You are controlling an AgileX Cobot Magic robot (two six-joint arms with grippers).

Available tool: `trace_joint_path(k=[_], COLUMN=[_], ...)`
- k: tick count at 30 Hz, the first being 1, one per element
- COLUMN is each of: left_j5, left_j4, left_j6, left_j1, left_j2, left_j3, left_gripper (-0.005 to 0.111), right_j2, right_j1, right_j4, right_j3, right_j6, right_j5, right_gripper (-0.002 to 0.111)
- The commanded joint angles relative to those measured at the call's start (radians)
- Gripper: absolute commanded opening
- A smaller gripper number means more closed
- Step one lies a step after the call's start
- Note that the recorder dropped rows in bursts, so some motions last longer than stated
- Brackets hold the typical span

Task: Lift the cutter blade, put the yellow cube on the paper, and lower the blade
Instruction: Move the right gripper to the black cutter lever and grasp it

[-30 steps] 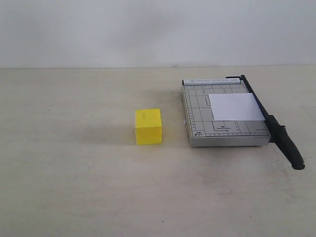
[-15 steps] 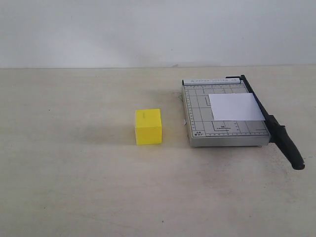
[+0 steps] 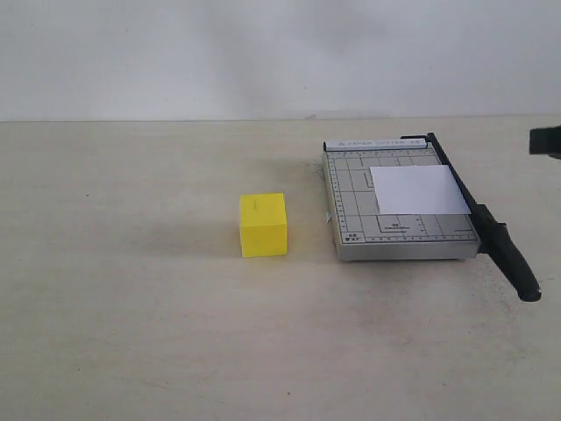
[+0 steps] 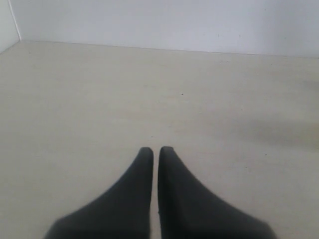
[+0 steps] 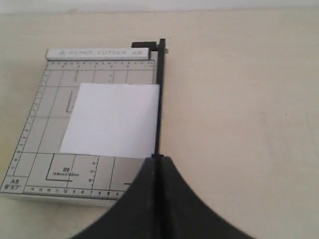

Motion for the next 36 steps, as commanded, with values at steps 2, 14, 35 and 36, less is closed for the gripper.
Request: trace_joint_path(k=[2,14,35,36], left_j5=[-0.013,-0.013,-0.015,-0.017], left_j4=[0.0,0.0,0.0,0.0], left_j6=[-0.005,-0.005,-0.005,-0.005], left_j1=[0.003,0.003,0.003,0.003], left_j2=[-0.002,-0.002,-0.002,-0.002], left_j3=[-0.001,-0.001,-0.001,-0.001], left_gripper=[0.004,0.004,0.004,0.004], right_j2=[-0.032,-0.029,-0.187,-0.187], right_j1=[0.099,0.109,0.107,0.107], right_j4=[0.73,0.73,-0.476,-0.522], right_j3=[0.215,0.249,0.281,0.297], right_j6=[-0.955,-0.794,0.382,0.474], right_j5=[-0.015,-0.519,-0.564,-0.602], right_gripper=[0.0,0.0,0.0,0.0])
